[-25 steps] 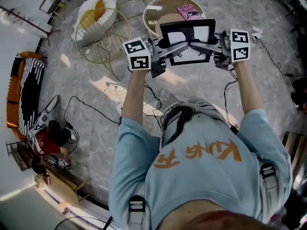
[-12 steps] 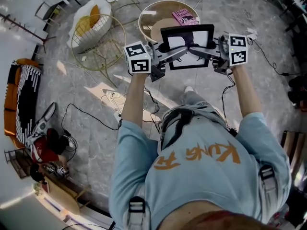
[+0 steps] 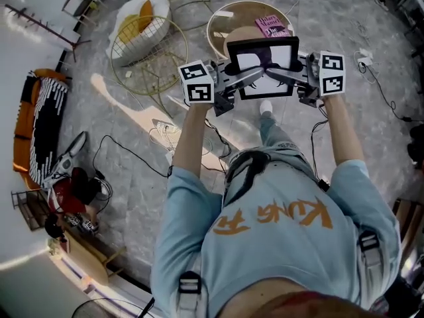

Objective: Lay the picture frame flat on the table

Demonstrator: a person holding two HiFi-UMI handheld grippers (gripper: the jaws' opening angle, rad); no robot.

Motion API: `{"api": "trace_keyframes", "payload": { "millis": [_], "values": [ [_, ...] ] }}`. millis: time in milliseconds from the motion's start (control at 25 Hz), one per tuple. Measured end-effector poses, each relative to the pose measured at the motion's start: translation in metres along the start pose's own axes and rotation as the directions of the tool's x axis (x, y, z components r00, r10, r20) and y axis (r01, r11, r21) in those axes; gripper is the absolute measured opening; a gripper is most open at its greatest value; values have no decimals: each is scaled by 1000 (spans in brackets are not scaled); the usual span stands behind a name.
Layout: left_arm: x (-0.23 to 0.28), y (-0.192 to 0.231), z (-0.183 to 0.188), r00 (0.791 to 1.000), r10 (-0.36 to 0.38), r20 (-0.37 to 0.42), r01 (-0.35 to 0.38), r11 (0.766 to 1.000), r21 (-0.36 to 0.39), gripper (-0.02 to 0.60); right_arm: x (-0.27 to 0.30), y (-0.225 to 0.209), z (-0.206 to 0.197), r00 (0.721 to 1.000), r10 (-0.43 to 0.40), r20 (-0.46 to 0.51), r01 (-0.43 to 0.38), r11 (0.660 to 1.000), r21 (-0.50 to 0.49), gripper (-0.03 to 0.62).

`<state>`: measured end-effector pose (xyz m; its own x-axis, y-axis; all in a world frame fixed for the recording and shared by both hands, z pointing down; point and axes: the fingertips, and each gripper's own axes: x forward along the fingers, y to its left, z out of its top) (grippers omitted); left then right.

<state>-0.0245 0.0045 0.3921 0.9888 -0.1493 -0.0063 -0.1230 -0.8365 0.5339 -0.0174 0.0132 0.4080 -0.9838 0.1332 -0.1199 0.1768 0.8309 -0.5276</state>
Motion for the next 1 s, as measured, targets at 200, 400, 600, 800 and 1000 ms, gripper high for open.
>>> {"api": "trace_keyframes", "payload": {
  "millis": [200, 400, 600, 800, 1000],
  "values": [
    [0, -2, 3, 1000, 23, -2, -23, 1000, -5, 26, 1, 2, 3, 1000, 28, 13, -28, 1000, 6, 9],
    [-1, -3, 5, 999, 42, 10, -42, 998, -52, 26, 2, 3, 5, 1000, 24, 13, -24, 999, 36, 9],
    [0, 2, 10, 999, 39, 5, -39, 993, -109, 26, 1, -1, 10, 1000, 4, 22, -6, 997, 81, 9],
    [1, 8, 5, 1000, 24, 7, -22, 984, -177, 26, -1, -5, 4, 998, -48, 34, 43, 990, 132, 9],
    [4, 8, -1, 998, 17, -68, -30, 980, -196, 28, -2, -4, 0, 997, -63, 39, 57, 990, 127, 9]
  ]
}}
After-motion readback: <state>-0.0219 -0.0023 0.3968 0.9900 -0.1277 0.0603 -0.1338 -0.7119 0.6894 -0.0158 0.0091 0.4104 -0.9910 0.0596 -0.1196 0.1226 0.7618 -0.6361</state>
